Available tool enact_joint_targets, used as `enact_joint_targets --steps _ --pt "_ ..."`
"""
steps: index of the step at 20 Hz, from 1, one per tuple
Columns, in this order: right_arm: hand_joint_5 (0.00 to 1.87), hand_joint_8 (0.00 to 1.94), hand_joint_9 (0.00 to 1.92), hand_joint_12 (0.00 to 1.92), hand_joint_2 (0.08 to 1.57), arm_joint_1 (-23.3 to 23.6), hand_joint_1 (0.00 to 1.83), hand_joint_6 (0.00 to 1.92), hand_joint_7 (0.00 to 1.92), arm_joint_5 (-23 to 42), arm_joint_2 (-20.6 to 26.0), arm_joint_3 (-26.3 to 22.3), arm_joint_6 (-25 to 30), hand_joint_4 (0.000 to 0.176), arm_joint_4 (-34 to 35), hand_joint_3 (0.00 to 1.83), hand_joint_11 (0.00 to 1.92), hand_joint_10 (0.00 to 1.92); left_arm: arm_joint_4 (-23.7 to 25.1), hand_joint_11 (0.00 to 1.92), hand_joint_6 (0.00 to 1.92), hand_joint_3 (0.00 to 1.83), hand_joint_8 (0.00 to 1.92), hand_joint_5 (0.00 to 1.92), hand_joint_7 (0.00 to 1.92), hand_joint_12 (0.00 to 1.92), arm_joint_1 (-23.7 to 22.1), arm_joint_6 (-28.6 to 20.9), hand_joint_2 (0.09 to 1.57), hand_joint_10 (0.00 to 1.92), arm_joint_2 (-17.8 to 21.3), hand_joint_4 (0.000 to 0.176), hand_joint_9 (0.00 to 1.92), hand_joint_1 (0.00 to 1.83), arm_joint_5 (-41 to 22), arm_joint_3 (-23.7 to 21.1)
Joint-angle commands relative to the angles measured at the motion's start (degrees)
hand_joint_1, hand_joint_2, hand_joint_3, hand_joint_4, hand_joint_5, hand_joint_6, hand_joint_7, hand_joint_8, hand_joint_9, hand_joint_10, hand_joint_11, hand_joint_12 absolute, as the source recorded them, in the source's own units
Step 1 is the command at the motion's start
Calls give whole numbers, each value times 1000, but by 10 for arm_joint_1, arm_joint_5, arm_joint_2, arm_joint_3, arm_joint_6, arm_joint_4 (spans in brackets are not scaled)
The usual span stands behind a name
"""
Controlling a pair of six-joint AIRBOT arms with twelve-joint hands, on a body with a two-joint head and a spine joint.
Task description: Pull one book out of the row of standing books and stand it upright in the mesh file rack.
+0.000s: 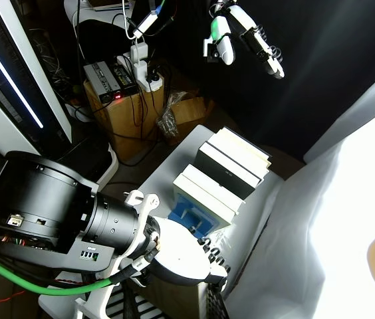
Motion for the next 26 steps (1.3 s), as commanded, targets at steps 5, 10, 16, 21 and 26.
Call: enact_joint_targets --steps 5,10,16,21,26 --pt "0 0 0 0 1082 5 812 0 0 -54 27 -26 -2 19 -9 7 0 0 -21 0 5 0 0 93 0 0 1 -2 1470 0 3 0 0 536 -74 4" --pt "0 0 0 0 1101 12 687 0 0 -72 80 -88 7 0 8 10 0 0 -22 0 1 0 0 92 0 0 3 -2 1467 0 3 0 0 541 -73 1" --pt "0 0 0 0 1074 33 737 0 0 -85 153 -148 0 0 83 0 0 0 -25 0 3 0 0 91 0 0 11 -2 1470 0 3 0 0 538 -71 -3" --pt "0 0 0 0 1071 38 679 0 0 -97 179 -162 0 0 92 0 0 0 -28 0 1 1 0 88 0 0 17 -2 1475 0 1 0 0 562 -67 -2" --pt "0 0 0 0 1067 46 745 0 0 -99 186 -175 -11 0 92 0 0 0 -29 0 2 0 0 88 0 0 20 -2 1470 0 -2 0 0 591 -65 -1"
